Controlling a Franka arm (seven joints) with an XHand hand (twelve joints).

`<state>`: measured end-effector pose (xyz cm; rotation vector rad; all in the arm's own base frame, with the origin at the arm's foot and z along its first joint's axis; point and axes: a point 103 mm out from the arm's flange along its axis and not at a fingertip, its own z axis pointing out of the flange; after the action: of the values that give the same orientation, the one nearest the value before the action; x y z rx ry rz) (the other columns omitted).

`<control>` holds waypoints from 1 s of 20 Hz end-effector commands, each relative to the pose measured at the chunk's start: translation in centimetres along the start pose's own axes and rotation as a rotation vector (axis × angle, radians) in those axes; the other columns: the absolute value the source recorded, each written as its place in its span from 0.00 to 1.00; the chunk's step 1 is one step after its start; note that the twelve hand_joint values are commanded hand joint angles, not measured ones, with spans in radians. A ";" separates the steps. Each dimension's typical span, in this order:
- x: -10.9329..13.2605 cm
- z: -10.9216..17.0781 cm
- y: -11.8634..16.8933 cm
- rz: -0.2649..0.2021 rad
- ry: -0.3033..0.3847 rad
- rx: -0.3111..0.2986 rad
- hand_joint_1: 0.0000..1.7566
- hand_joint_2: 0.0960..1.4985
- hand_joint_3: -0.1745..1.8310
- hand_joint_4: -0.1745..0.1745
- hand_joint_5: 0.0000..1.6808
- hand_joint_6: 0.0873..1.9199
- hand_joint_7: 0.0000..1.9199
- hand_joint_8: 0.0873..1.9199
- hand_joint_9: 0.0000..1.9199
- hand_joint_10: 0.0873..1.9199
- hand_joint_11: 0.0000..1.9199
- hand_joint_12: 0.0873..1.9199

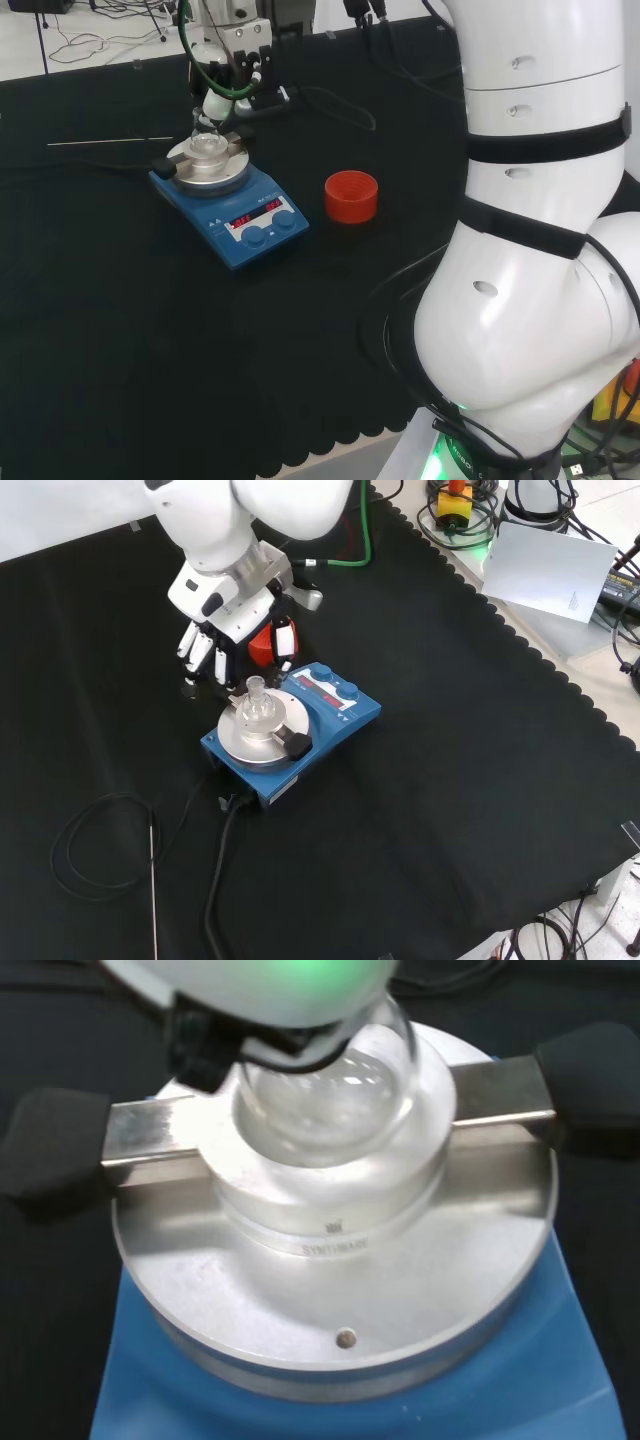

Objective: Place the round-bottom flask on the heater.

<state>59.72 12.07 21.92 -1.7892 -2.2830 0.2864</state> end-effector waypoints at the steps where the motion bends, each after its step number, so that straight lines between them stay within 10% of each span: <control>1: -0.5 0.2 -0.1 0.012 0.015 0.058 0.57 0.33 0.46 0.37 0.41 0.42 0.09 0.31 0.25 0.30 0.15 0.70; 20: -2.6 -2.1 -4.6 0.068 0.045 0.015 0.52 0.32 0.43 0.42 0.25 0.22 0.06 0.31 0.21 0.33 0.11 0.72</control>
<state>57.78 9.70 24.02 -1.8139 -2.2073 0.3022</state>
